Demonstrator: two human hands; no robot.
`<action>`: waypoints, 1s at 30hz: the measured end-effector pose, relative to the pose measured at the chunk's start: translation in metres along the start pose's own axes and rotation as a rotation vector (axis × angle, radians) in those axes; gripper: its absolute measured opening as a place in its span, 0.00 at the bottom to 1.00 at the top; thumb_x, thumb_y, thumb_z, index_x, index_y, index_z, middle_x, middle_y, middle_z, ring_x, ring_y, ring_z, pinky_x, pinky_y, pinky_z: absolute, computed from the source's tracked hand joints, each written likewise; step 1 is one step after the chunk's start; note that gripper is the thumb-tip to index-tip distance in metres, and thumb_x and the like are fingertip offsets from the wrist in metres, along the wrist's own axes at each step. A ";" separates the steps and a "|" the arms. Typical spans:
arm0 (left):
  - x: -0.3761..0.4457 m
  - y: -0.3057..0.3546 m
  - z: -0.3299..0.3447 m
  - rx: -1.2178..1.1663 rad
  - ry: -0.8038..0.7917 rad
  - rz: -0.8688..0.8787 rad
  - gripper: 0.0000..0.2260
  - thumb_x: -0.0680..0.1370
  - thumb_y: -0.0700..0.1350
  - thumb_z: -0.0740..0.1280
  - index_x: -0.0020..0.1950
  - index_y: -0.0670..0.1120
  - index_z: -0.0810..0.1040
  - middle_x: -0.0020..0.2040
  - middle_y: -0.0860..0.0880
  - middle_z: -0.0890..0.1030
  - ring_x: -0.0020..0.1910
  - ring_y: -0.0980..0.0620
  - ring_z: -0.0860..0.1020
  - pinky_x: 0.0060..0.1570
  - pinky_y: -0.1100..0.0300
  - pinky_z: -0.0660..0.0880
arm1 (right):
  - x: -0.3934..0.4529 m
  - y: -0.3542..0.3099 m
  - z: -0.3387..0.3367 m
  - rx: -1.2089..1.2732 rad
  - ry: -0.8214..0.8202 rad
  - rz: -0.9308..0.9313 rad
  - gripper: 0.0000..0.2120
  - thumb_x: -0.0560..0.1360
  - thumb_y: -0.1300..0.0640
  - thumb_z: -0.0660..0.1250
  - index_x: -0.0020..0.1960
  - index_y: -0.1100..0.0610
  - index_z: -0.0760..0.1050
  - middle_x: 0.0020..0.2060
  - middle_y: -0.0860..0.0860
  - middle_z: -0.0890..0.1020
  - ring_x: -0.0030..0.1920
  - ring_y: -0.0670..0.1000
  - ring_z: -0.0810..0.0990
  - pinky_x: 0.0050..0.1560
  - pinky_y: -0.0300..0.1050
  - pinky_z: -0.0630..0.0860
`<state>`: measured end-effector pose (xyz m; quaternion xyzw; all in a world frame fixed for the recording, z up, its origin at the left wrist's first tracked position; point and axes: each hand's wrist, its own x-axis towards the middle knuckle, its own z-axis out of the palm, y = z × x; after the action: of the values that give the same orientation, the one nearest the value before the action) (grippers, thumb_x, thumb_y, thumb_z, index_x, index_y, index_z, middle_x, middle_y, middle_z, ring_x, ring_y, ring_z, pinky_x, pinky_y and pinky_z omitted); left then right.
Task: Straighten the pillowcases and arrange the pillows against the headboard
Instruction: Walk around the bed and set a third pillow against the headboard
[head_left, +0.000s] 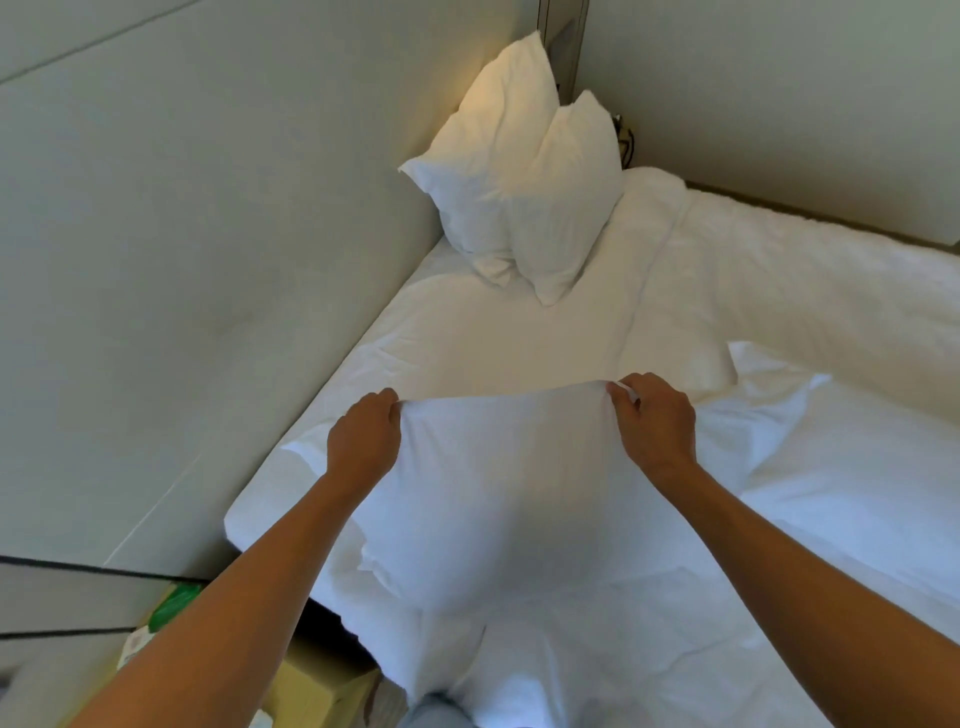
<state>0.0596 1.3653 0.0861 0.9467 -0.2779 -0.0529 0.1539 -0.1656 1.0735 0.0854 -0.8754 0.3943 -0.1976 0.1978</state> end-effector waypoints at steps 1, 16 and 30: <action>0.009 -0.010 -0.010 -0.053 0.014 0.007 0.13 0.86 0.46 0.55 0.44 0.45 0.70 0.35 0.50 0.74 0.34 0.46 0.74 0.32 0.56 0.64 | 0.008 -0.015 0.003 0.001 0.017 0.010 0.15 0.84 0.48 0.64 0.50 0.57 0.83 0.45 0.54 0.85 0.43 0.58 0.82 0.45 0.44 0.70; 0.099 -0.140 -0.120 -0.199 0.211 0.022 0.14 0.86 0.48 0.54 0.42 0.47 0.70 0.34 0.51 0.75 0.34 0.48 0.75 0.34 0.52 0.71 | 0.100 -0.202 0.058 0.077 0.171 -0.073 0.13 0.84 0.48 0.66 0.52 0.57 0.82 0.42 0.51 0.83 0.42 0.53 0.79 0.45 0.46 0.74; 0.102 -0.226 -0.071 -0.214 0.036 -0.234 0.13 0.86 0.47 0.56 0.49 0.43 0.74 0.42 0.45 0.77 0.42 0.42 0.77 0.44 0.47 0.77 | 0.108 -0.232 0.167 0.070 -0.114 -0.152 0.10 0.84 0.49 0.66 0.50 0.54 0.81 0.42 0.48 0.80 0.40 0.53 0.80 0.42 0.45 0.72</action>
<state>0.2734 1.5086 0.0790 0.9517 -0.1555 -0.0826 0.2516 0.1261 1.1643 0.0811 -0.9052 0.3077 -0.1754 0.2349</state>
